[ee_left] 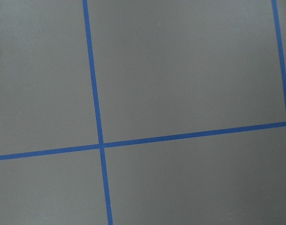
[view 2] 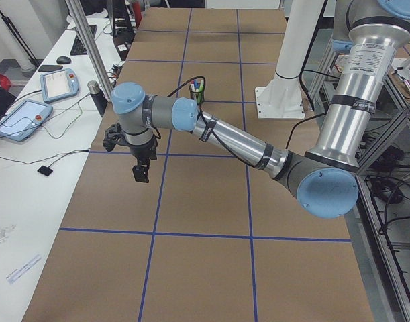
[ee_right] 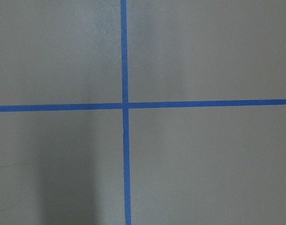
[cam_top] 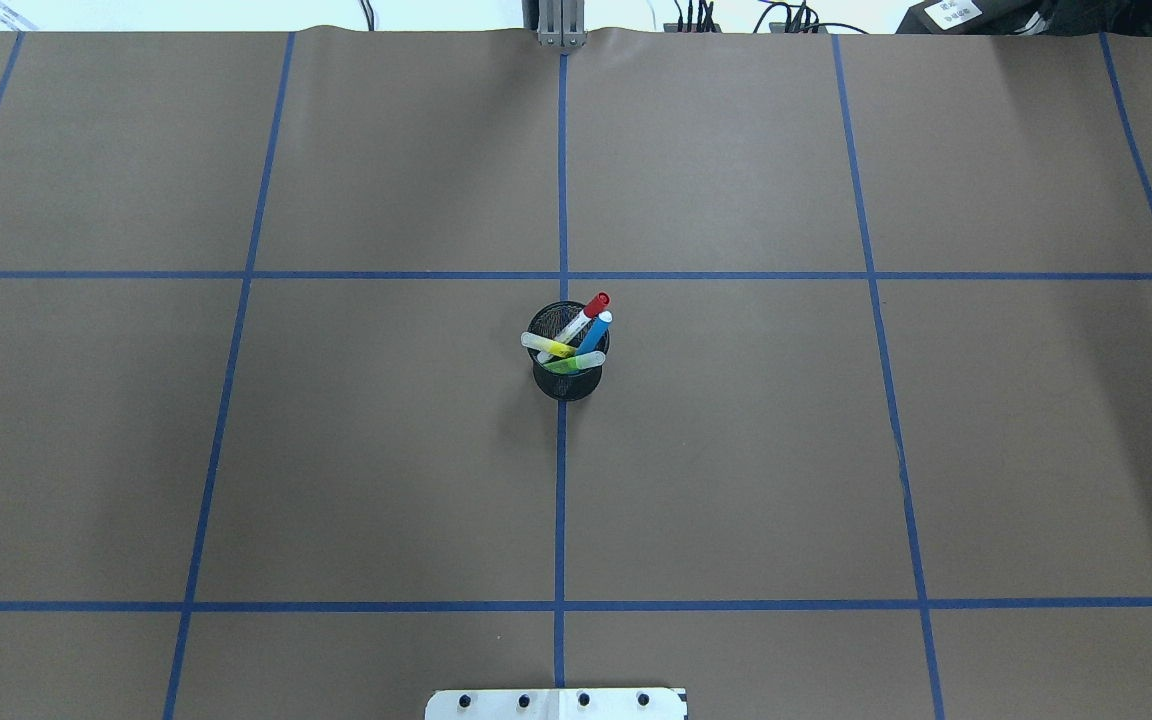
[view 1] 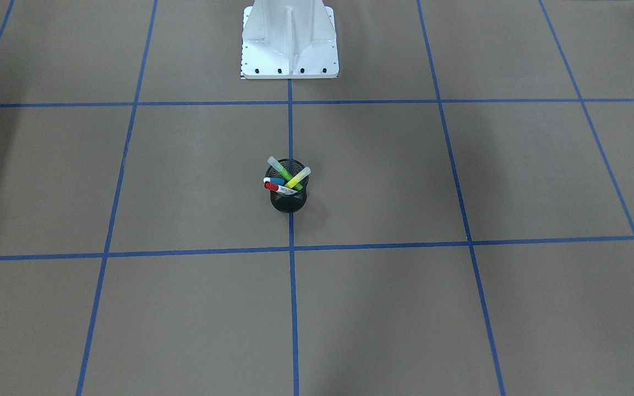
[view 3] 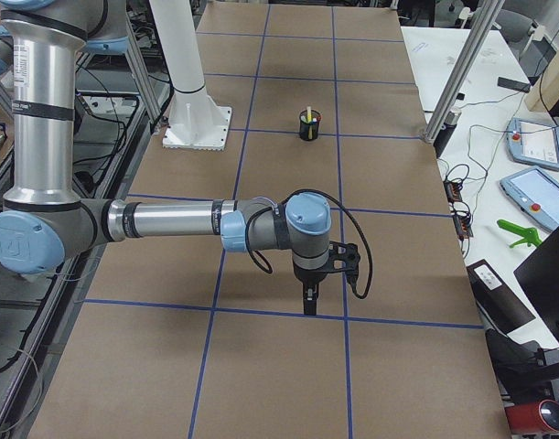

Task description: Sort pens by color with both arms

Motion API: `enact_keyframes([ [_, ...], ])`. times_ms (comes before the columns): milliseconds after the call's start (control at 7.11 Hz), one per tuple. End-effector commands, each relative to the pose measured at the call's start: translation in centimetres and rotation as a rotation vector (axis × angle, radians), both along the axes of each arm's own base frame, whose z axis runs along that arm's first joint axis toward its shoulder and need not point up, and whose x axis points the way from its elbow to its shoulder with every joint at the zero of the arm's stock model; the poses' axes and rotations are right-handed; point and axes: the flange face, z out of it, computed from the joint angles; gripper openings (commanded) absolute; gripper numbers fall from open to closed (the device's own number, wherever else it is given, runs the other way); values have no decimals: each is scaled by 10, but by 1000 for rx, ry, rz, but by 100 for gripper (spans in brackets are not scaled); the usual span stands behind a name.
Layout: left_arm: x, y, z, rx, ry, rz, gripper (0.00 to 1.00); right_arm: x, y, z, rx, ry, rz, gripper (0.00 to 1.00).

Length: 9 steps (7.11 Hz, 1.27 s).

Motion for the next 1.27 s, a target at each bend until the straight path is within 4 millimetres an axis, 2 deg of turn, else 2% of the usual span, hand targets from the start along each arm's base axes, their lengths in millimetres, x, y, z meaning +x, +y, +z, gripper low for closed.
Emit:
enact_keyframes([
  [0, 0, 0, -1, 2, -1, 1, 100, 0, 1, -12, 4, -8, 22, 100],
  [141, 4, 0, 1, -1, -2, 7, 99, -5, 3, -24, 20, -22, 19, 99],
  [281, 7, 0, 0, -3, -2, 12, 99, -18, 3, -47, 31, -44, 25, 99],
  [562, 12, -3, 0, -4, 1, 21, 99, -87, -21, -103, -15, -87, 67, 99],
  [703, 12, -2, 1, -4, 2, 21, 99, -129, -47, -147, -31, -129, 100, 99],
  [844, 12, -1, 0, -5, 4, 19, 99, -190, -74, -200, -64, -167, 136, 99],
  [984, 12, -1, -3, -3, 6, 17, 99, -226, -93, -248, -100, -196, 184, 99],
  [1125, 13, -2, -6, 0, 7, 14, 99, -261, -103, -299, -177, -207, 249, 99],
])
